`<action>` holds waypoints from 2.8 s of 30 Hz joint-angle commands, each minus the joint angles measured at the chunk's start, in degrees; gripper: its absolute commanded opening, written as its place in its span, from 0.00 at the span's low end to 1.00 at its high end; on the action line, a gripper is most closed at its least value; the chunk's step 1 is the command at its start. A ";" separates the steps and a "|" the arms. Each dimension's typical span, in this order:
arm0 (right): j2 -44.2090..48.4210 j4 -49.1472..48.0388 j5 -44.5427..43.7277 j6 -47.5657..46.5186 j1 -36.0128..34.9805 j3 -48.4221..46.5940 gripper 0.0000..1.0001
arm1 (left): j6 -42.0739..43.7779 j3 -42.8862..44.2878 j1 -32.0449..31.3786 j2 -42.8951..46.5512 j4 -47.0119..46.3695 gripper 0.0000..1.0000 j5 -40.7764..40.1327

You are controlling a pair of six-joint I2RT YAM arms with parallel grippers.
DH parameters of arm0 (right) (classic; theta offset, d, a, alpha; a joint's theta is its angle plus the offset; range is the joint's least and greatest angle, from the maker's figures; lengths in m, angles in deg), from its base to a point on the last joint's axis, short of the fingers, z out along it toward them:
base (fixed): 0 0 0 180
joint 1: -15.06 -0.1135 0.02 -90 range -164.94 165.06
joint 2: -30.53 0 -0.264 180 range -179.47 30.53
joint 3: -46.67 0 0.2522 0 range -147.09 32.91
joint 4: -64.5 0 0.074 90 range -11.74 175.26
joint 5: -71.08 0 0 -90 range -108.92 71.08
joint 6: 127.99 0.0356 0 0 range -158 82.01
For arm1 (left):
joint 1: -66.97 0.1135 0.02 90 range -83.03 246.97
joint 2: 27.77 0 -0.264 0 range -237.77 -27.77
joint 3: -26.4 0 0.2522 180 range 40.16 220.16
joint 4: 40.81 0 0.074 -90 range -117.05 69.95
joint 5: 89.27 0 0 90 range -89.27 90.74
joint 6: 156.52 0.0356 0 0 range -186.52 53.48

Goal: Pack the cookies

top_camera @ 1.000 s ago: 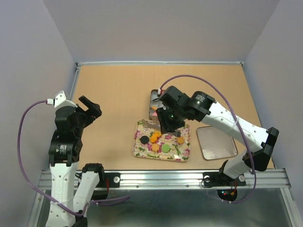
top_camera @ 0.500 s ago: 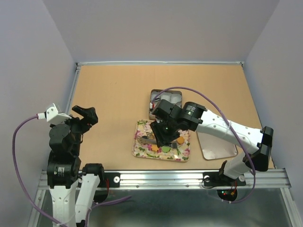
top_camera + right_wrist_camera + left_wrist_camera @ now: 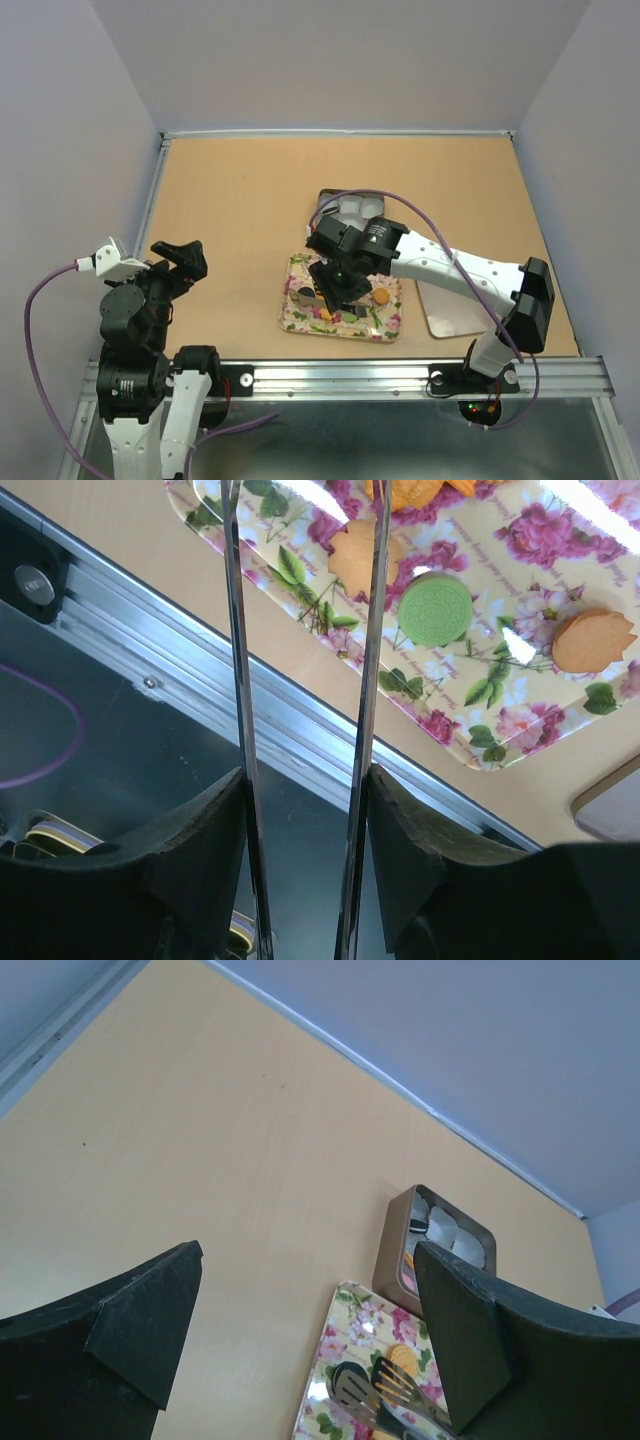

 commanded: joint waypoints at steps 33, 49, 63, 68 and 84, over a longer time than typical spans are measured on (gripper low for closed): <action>-8.32 7.85 -3.96 -4.66 -2.93 -12.12 0.54 | 0.84 -3.80 0.18 3.02 -2.01 0.99 0.36; -12.10 12.07 -7.47 -4.93 -4.52 -14.32 0.53 | 0.76 -4.15 0.18 3.19 -2.01 0.99 0.36; -12.46 12.60 -6.86 -4.49 -4.61 -15.11 0.46 | 0.67 -4.15 0.18 3.72 -1.92 0.99 0.36; -11.76 13.21 -9.22 -3.87 -4.61 -17.21 0.42 | 0.67 -4.15 0.18 3.81 -1.75 0.99 0.45; -10.35 12.25 -14.69 -3.43 10.73 -34.89 0.40 | 1.99 -0.81 0.18 -1.37 -1.57 0.99 -1.13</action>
